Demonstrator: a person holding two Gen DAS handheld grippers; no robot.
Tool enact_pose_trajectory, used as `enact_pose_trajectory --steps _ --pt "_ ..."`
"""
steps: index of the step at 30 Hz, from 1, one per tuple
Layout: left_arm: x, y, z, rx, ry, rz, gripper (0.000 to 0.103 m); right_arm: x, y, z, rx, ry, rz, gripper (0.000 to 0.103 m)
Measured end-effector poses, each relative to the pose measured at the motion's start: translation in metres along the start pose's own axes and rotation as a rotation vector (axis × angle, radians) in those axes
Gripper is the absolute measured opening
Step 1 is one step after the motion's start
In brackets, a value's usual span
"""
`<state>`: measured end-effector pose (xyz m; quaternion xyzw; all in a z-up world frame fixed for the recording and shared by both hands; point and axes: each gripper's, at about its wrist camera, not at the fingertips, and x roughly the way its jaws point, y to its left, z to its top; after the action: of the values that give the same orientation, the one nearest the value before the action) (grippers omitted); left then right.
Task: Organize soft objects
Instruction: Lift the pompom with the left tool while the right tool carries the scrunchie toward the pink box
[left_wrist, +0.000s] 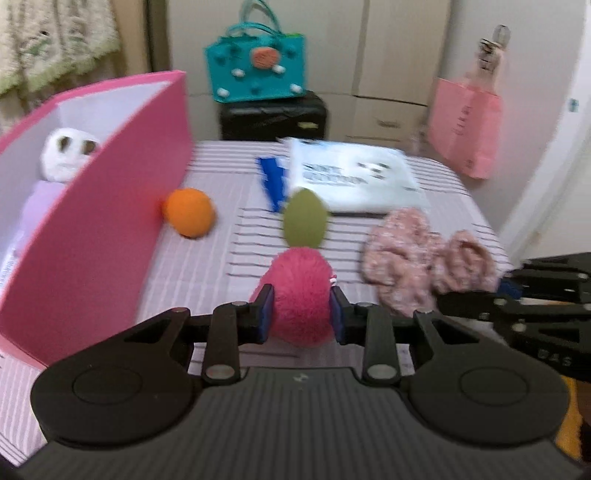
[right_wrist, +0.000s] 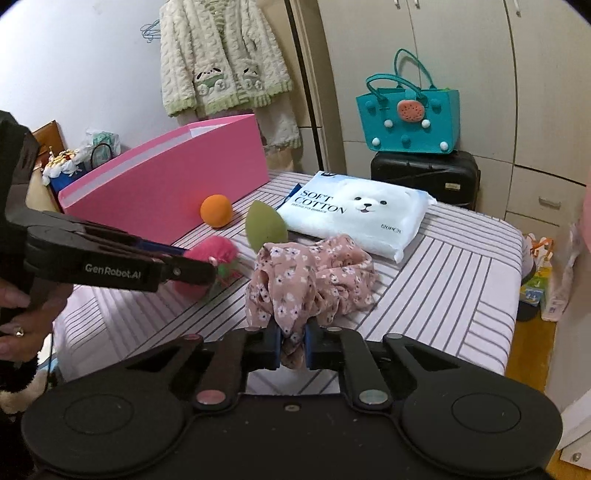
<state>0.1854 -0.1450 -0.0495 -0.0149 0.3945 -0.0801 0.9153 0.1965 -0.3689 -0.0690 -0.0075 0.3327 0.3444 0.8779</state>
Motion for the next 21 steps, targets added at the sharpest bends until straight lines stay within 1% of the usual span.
enact_pose_trajectory --steps 2,4,8,9,10,12,14,16,18,20,21 --pt "-0.001 -0.007 0.002 0.008 0.023 -0.052 0.03 -0.004 0.0 -0.001 0.01 0.007 0.002 0.014" --pt "-0.001 -0.014 0.002 0.031 0.042 -0.087 0.03 -0.01 0.002 -0.002 0.006 0.008 -0.026 0.014" --pt "-0.005 -0.02 0.003 0.068 0.058 -0.109 0.034 -0.024 0.002 -0.007 0.002 0.018 -0.071 0.014" --pt "-0.006 -0.019 0.003 0.069 0.057 -0.114 0.036 -0.027 0.0 -0.008 0.0 0.022 -0.08 0.014" --pt "-0.008 -0.018 0.003 0.077 0.052 -0.117 0.042 -0.029 -0.001 -0.01 -0.004 0.026 -0.085 0.014" --pt "-0.01 -0.016 0.004 0.087 0.041 -0.107 0.046 -0.033 -0.004 -0.012 -0.01 0.03 -0.084 0.015" --pt "-0.011 -0.015 0.005 0.098 0.044 -0.101 0.053 -0.032 -0.008 -0.013 -0.021 0.03 -0.089 0.02" --pt "-0.008 -0.015 0.005 0.108 0.068 -0.122 0.058 -0.03 -0.012 -0.014 -0.039 0.021 -0.12 0.021" --pt "-0.004 -0.016 0.005 0.118 0.092 -0.142 0.059 -0.027 -0.015 -0.014 -0.048 0.023 -0.138 0.025" --pt "-0.001 -0.02 0.005 0.147 0.104 -0.151 0.061 -0.025 -0.017 -0.013 -0.047 0.015 -0.161 0.039" --pt "0.0 -0.022 0.005 0.157 0.107 -0.152 0.062 -0.025 -0.017 -0.013 -0.049 0.013 -0.167 0.041"
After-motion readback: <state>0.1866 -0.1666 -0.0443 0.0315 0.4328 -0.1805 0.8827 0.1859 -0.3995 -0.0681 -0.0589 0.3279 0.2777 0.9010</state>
